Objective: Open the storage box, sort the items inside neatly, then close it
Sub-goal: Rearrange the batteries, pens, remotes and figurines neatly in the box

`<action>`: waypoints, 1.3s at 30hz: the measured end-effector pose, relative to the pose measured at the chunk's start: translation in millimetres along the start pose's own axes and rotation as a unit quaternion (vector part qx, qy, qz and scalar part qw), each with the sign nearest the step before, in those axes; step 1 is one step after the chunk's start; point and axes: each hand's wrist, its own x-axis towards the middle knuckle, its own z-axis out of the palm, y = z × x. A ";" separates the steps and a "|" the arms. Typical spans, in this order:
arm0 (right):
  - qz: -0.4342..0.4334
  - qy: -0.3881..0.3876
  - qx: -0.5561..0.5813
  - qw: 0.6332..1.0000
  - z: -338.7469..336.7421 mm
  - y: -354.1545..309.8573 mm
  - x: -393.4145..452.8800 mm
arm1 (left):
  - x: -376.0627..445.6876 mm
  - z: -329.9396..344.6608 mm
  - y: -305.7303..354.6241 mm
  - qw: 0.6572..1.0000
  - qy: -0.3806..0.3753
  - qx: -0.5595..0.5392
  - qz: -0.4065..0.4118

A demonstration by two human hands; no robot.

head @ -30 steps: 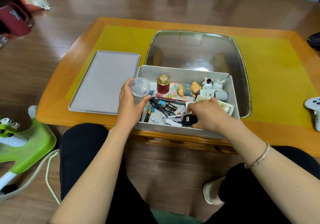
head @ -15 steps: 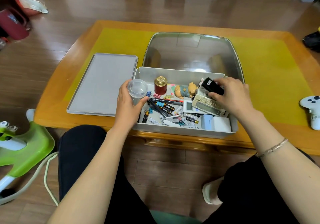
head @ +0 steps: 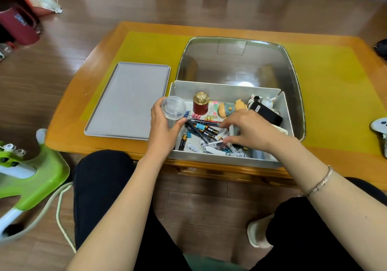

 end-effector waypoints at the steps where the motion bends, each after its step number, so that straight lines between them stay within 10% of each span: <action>1: -0.007 -0.046 0.026 0.999 0.9 -4.3 2.3 | -1.4 1.9 0.6 1.000 0.001 -0.001 0.002; 8: 0.005 -0.155 0.002 0.988 23.1 -13.3 10.9 | -13.3 16.1 5.1 1.000 0.020 0.001 0.011; 19: 0.154 0.162 0.201 0.954 -9.9 19.3 -28.4 | -12.8 19.8 4.3 0.999 0.029 0.017 0.012; 39: 0.318 0.064 0.042 0.945 -12.1 50.8 -94.3 | -12.9 19.2 8.5 1.000 0.018 0.012 0.010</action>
